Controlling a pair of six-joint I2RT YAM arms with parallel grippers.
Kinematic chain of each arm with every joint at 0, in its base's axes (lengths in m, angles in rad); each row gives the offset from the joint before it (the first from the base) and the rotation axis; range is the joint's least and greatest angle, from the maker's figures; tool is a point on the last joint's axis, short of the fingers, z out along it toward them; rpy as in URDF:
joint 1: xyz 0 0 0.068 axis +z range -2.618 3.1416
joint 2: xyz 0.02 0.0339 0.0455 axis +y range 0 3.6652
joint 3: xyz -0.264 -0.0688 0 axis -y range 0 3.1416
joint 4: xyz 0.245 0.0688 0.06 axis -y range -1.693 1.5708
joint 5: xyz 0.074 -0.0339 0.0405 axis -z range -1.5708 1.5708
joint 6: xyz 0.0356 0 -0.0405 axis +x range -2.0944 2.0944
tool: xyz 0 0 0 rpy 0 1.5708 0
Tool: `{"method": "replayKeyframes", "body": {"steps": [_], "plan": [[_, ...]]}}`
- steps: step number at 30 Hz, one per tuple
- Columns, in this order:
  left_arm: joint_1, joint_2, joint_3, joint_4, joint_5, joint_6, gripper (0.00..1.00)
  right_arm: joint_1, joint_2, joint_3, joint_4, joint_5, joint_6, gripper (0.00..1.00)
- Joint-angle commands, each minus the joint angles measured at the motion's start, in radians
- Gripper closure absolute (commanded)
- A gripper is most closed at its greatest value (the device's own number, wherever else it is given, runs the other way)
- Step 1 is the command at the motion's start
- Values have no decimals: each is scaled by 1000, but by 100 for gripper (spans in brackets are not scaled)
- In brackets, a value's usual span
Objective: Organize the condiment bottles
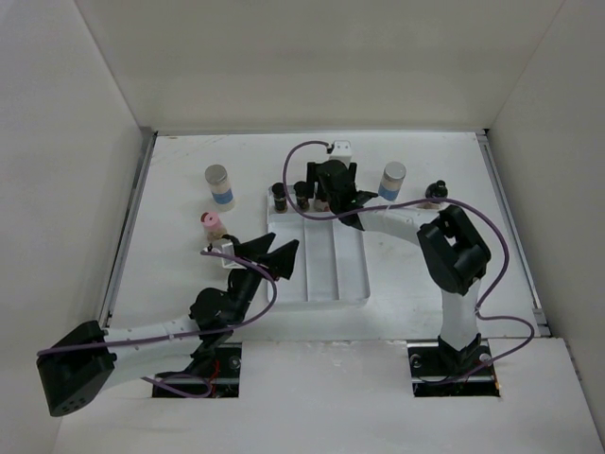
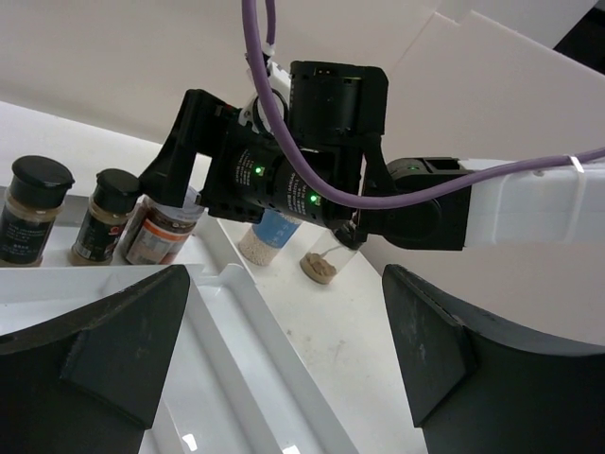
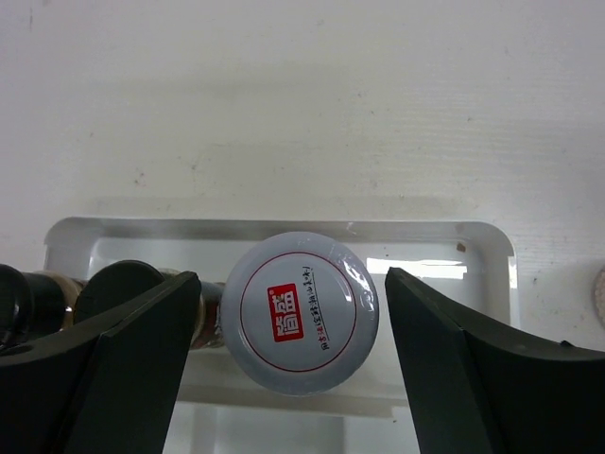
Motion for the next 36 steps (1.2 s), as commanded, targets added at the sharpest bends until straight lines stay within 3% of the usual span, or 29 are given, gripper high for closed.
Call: {"method": "replayKeyframes", "body": {"steps": [1, 6, 10, 12, 16, 18, 23, 29, 36], "plan": [[9, -28, -8, 15, -6, 10, 17, -6, -81, -11, 60, 18, 24, 13], [23, -57, 18, -48, -34, 12, 17, -17, -225, -117, 66, 21, 36, 12], [20, -90, 80, -212, -116, 1, 22, -14, -360, -238, 84, 18, 42, 14], [14, -102, 127, -325, -173, 0, 28, -12, -426, -308, 101, 18, 42, 26], [24, -146, 245, -615, -291, -8, 44, -3, -558, -439, 109, 18, 42, 64], [35, -159, 313, -744, -343, -8, 48, 20, -621, -499, 109, 18, 42, 70], [133, -134, 486, -1044, -403, -11, 50, 58, -730, -617, 133, 16, 41, 63], [315, -62, 655, -1287, -391, -34, 39, 67, -800, -700, 190, -2, 32, 47], [595, 99, 741, -1387, -97, -98, 38, 67, -813, -760, 293, -5, 30, 31]]}}
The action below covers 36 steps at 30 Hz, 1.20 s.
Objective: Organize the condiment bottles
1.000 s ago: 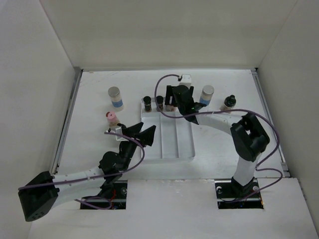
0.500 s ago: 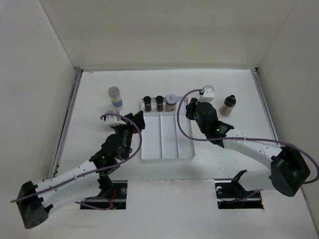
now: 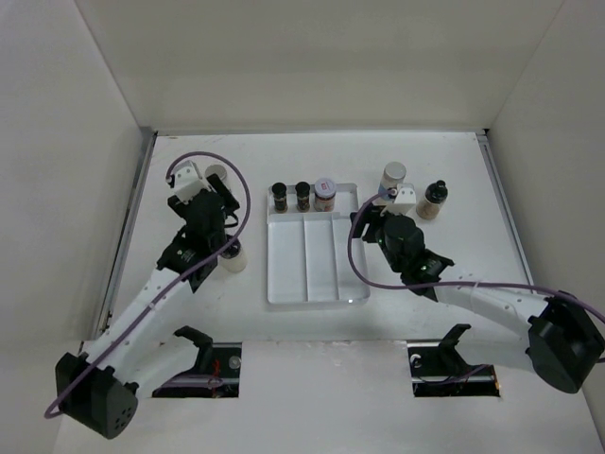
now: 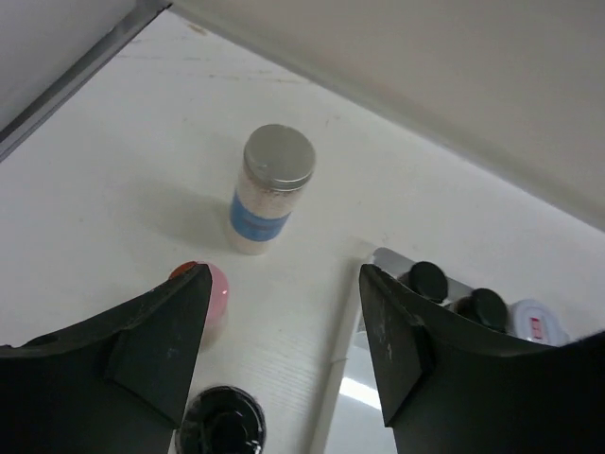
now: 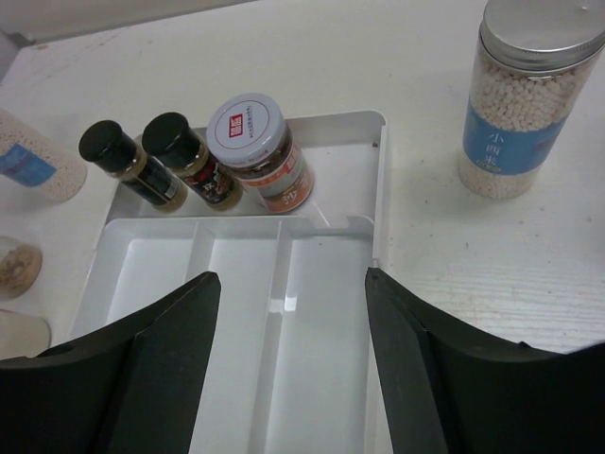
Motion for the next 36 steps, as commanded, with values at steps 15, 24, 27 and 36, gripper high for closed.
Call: {"method": "replayKeyframes", "body": {"steps": [15, 24, 27, 36], "plan": [[210, 338, 63, -49, 160, -54, 41, -6, -22, -9, 97, 1, -7, 23], [200, 298, 20, -23, 51, -48, 36, -6, -15, -3, 94, 1, -12, 21], [207, 332, 15, -21, 59, -48, 37, -6, -16, -2, 94, 1, -12, 21], [218, 389, -2, 2, 85, -59, 38, -6, -18, -3, 94, 2, -13, 19]]}}
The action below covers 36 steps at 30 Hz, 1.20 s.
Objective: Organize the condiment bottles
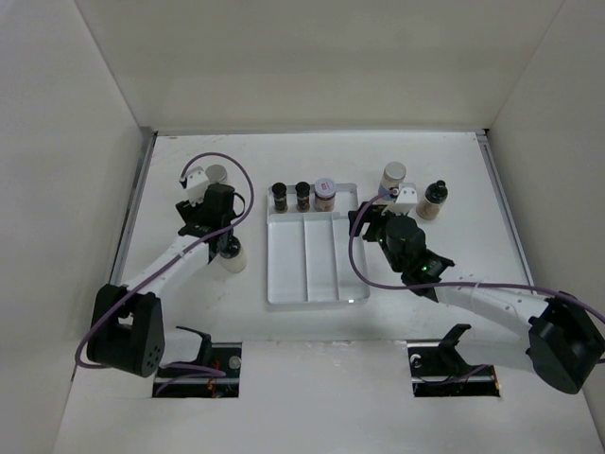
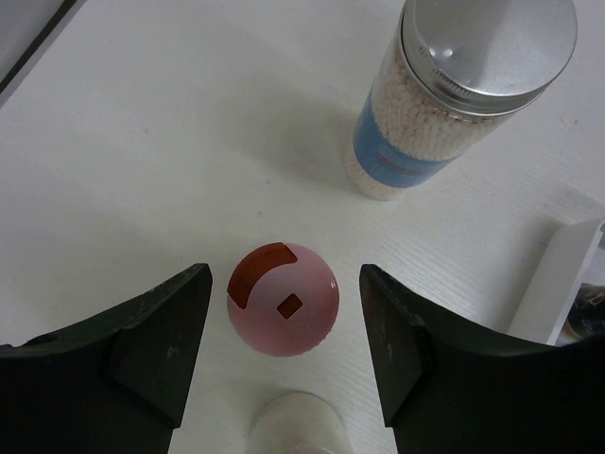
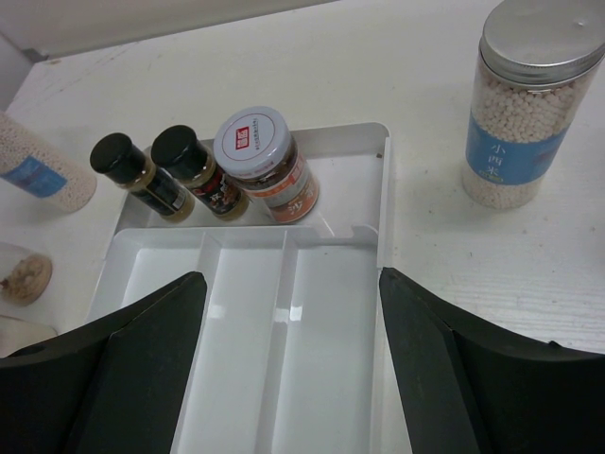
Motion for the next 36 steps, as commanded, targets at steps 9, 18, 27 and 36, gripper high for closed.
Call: {"method": "replayKeyframes", "body": {"steps": [9, 18, 27, 36], "plan": [[9, 56, -23, 80, 8, -18, 44, -3, -15, 5, 56, 2, -14, 18], [25, 28, -44, 126, 17, -18, 71, -3, -27, -3, 58, 2, -11, 15], [-87, -116, 144, 118, 3, 51, 75, -20, -71, -29, 73, 25, -2, 14], [-360, -67, 425, 157, -1, 143, 74, -98, -180, -96, 62, 155, 59, 66]]}}
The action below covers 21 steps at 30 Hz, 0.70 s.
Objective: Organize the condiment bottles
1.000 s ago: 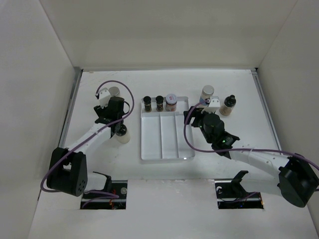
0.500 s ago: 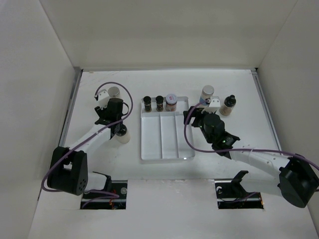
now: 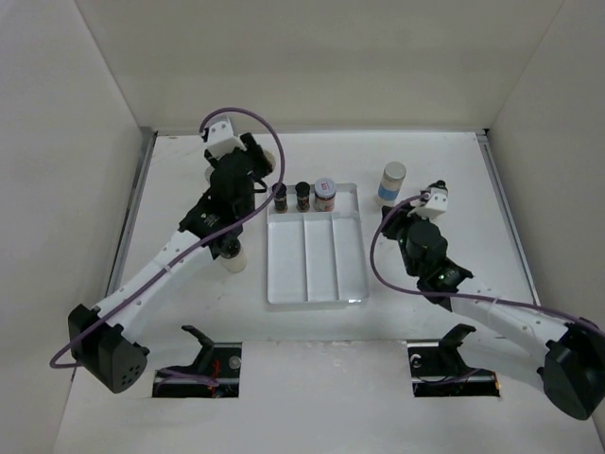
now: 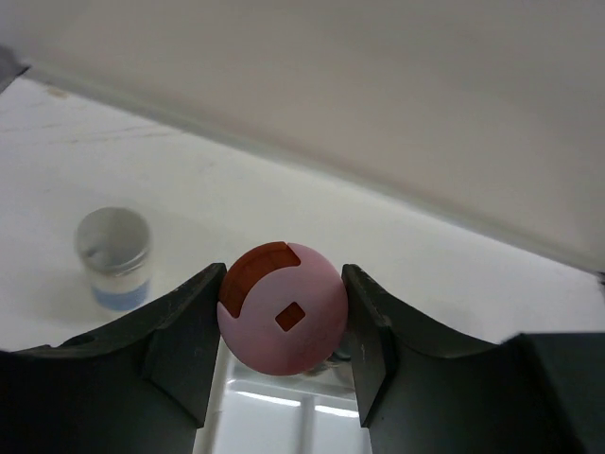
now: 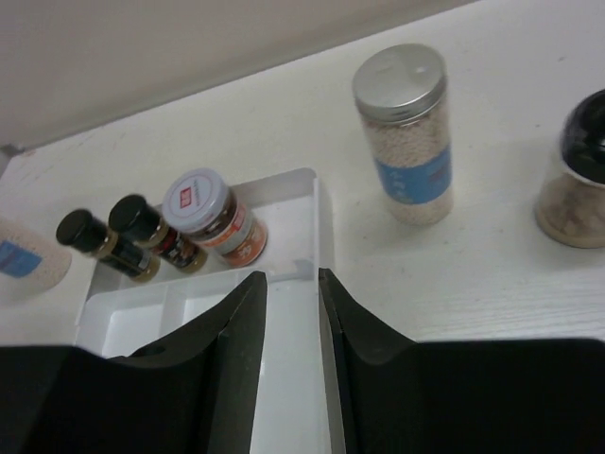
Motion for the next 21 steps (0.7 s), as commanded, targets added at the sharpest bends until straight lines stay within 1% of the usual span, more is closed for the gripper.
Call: {"method": "replayKeyframes", "body": {"steps": [1, 3, 5, 7, 9, 12, 15, 17, 19, 21], "plan": [[-114, 61, 121, 73, 25, 53, 74, -42, -41, -12, 33, 74, 49, 67], [-172, 142, 178, 100, 65, 56, 74, -71, -58, -29, 31, 71, 71, 67], [-209, 223, 227, 131, 96, 58, 74, -91, -75, -41, 33, 68, 92, 63], [-247, 338, 299, 156, 131, 58, 74, -108, -90, -55, 37, 65, 104, 58], [-267, 424, 358, 166, 156, 61, 74, -119, -95, -59, 39, 63, 107, 54], [-274, 564, 450, 180, 194, 67, 74, -121, -84, -61, 46, 57, 107, 47], [-270, 674, 523, 171, 234, 69, 74, -119, -87, -62, 54, 52, 106, 44], [-269, 714, 534, 174, 237, 72, 74, -121, -99, -67, 54, 52, 106, 39], [-257, 740, 530, 179, 234, 78, 74, -124, -113, -72, 57, 52, 107, 31], [-248, 756, 519, 182, 234, 79, 74, -125, -119, -73, 59, 52, 107, 27]]}}
